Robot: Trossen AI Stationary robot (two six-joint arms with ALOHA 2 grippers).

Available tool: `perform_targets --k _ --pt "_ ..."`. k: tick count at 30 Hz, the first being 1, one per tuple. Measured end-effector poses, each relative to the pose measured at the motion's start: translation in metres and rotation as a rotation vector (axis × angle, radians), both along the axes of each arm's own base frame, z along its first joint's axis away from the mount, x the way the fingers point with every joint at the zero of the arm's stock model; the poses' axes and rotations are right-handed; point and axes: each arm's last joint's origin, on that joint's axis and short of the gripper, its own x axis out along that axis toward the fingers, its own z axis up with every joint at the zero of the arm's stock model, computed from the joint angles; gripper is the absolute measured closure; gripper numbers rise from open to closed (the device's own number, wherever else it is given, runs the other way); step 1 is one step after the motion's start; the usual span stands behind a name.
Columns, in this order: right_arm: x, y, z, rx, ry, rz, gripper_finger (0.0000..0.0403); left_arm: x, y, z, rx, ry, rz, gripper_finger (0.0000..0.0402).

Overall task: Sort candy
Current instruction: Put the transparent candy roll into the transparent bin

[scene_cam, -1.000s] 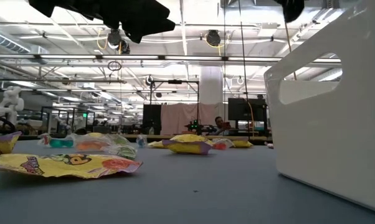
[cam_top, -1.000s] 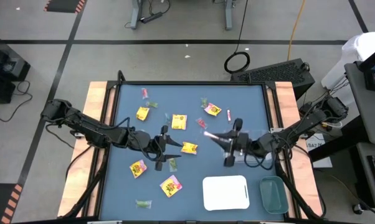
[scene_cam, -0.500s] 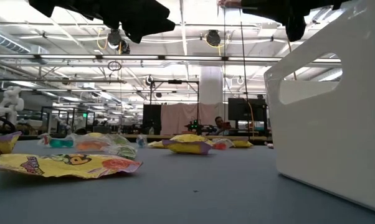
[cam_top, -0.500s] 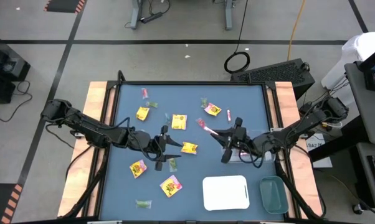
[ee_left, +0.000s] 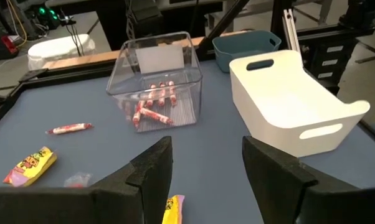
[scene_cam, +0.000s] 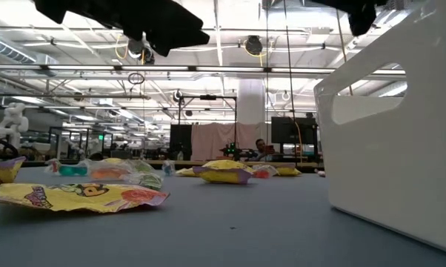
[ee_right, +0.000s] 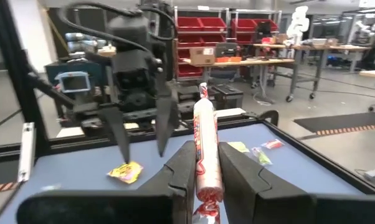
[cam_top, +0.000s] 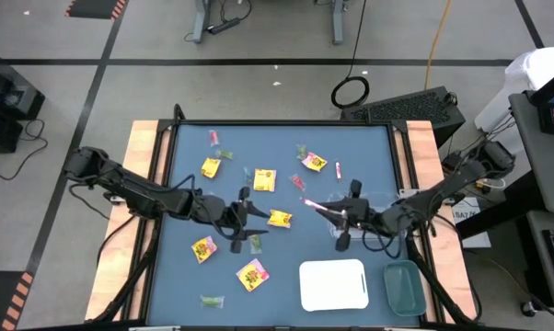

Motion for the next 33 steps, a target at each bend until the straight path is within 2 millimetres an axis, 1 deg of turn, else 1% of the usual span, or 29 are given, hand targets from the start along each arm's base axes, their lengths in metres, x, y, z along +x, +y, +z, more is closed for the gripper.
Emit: perform_targets --k 3,7,12,16,19,23,28,33 --pt "-0.010 0.001 0.006 0.023 0.004 0.027 0.0351 0.002 0.000 -0.003 0.007 0.012 0.002 0.0203" --pt "-0.028 0.000 0.005 0.087 0.085 0.057 0.0351 0.002 0.000 -0.004 0.007 0.012 0.004 0.0203" --pt "-0.051 -0.004 -0.006 0.219 0.234 0.084 0.0351 0.003 0.000 -0.003 0.003 0.000 0.008 0.0203" --pt "-0.065 -0.010 -0.017 0.317 0.380 0.103 0.0351 0.003 -0.001 -0.001 -0.002 -0.019 0.011 0.0203" --pt "-0.072 -0.014 -0.025 0.359 0.475 0.086 0.0351 0.003 -0.001 -0.001 -0.003 -0.022 0.011 0.0203" --pt "-0.079 -0.019 -0.031 0.388 0.546 0.038 0.0351 0.004 -0.001 0.000 -0.005 -0.031 0.011 0.0203" --pt "-0.085 -0.023 -0.039 0.381 0.627 -0.021 0.0351 0.004 -0.001 0.000 -0.008 -0.038 0.011 0.0203" --pt "-0.089 -0.026 -0.049 0.402 0.754 -0.069 0.0351 0.004 -0.001 0.000 -0.008 -0.037 0.011 0.0203"
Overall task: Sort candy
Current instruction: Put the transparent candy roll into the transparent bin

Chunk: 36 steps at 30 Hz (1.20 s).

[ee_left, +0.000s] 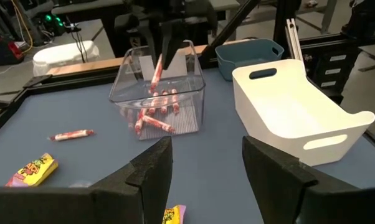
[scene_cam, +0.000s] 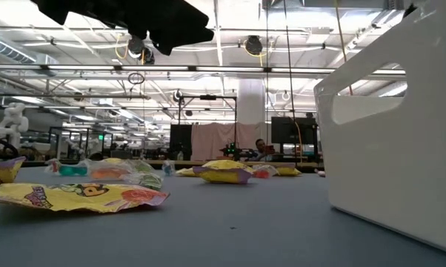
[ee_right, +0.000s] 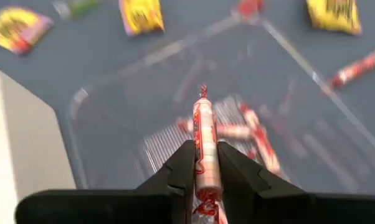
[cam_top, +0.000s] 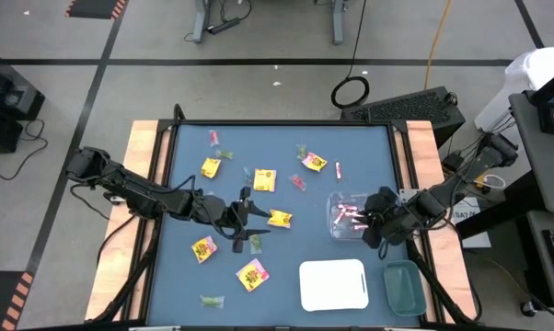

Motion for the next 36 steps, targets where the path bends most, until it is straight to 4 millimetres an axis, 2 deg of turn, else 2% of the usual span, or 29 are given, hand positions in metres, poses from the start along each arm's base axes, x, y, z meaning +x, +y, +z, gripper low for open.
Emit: perform_targets --k 12,19,27,32,36 --pt "0.007 0.003 -0.021 0.005 0.226 0.023 0.0351 0.000 0.000 0.000 0.001 0.001 0.000 0.0203" --pt "0.010 0.006 -0.028 0.003 0.273 0.022 0.0349 0.000 0.000 0.000 0.001 0.001 0.000 0.0203" --pt "0.004 0.001 -0.030 0.068 0.350 -0.077 0.0298 0.000 0.000 0.000 0.001 0.001 0.000 0.0203" --pt "0.005 0.000 -0.024 0.088 0.365 -0.115 0.0261 0.000 0.000 0.000 0.000 0.001 0.000 0.0203" --pt "0.010 0.001 -0.003 0.082 0.336 -0.119 0.0247 0.000 0.000 0.000 0.000 0.001 0.000 0.0203"
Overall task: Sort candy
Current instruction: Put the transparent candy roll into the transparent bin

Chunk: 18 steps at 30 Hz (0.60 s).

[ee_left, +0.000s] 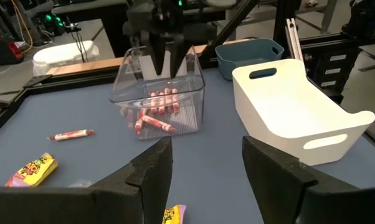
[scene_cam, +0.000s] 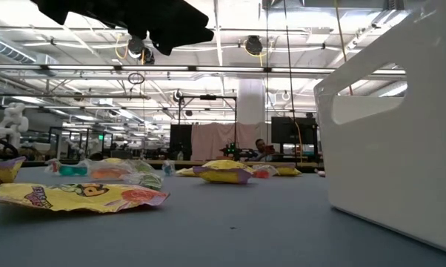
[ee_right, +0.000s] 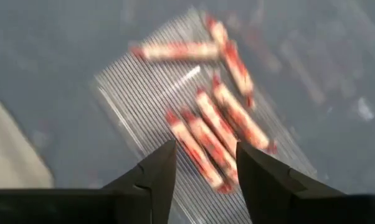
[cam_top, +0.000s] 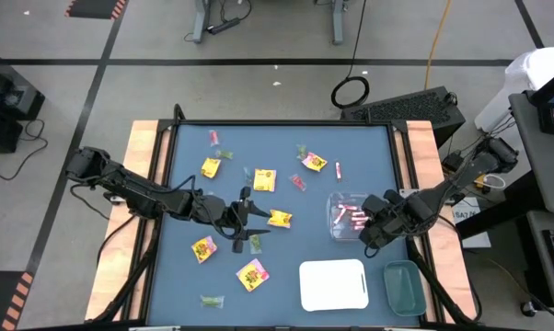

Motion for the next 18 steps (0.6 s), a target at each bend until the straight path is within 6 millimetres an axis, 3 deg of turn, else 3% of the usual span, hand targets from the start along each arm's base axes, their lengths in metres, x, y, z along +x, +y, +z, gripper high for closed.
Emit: perform_targets --k 5,10,14,18 --pt "0.011 0.002 0.045 -0.058 -0.140 -0.018 0.0251 0.000 0.000 0.000 0.009 -0.001 -0.002 0.0203" --pt "0.024 -0.011 0.083 -0.133 -0.195 -0.151 0.0265 0.001 0.002 0.000 0.029 -0.007 0.000 0.0203" --pt "0.043 -0.035 0.094 -0.192 -0.180 -0.264 0.0274 0.002 0.006 0.003 0.025 -0.033 0.018 0.0203" --pt "0.067 -0.069 0.088 -0.150 -0.096 -0.343 0.0269 0.003 0.011 0.002 0.023 -0.025 0.037 0.0203"
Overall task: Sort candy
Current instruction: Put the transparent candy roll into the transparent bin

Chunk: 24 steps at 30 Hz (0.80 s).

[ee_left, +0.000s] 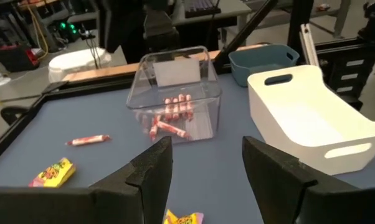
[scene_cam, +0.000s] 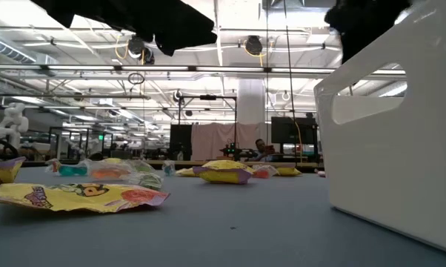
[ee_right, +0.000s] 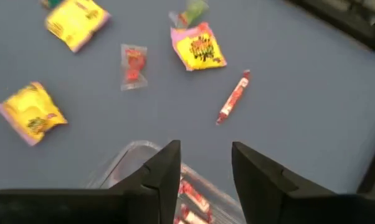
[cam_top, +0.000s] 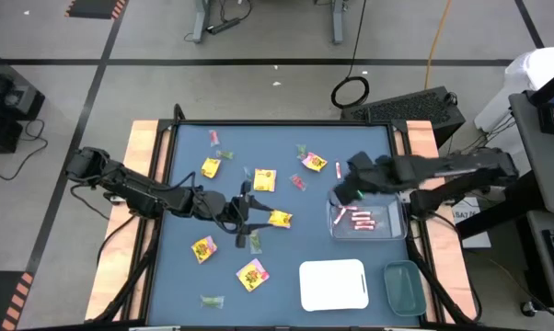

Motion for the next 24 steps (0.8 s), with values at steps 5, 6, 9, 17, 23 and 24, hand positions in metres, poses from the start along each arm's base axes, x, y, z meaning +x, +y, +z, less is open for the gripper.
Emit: perform_targets --k 5,6,9,17,23,24 --pt "0.026 -0.044 -0.021 0.089 0.094 0.016 0.0244 -0.001 0.001 -0.003 0.005 0.027 0.004 0.0203" --pt "0.029 -0.053 -0.026 0.093 0.114 -0.004 0.0238 -0.001 0.001 -0.003 0.006 0.033 0.003 0.0203" --pt "0.037 -0.076 -0.041 0.088 0.158 -0.080 0.0222 -0.001 0.000 -0.003 0.004 0.035 -0.003 0.0203" --pt "0.056 -0.106 -0.077 0.146 0.225 -0.142 0.0187 -0.002 -0.002 -0.006 -0.020 0.068 -0.019 0.0203" --pt "0.063 -0.115 -0.100 0.162 0.307 -0.145 0.0169 -0.004 -0.004 -0.010 -0.013 0.114 -0.041 0.0203" --pt "0.064 -0.116 -0.102 0.159 0.318 -0.129 0.0168 -0.004 -0.004 -0.010 -0.013 0.114 -0.042 0.0203"
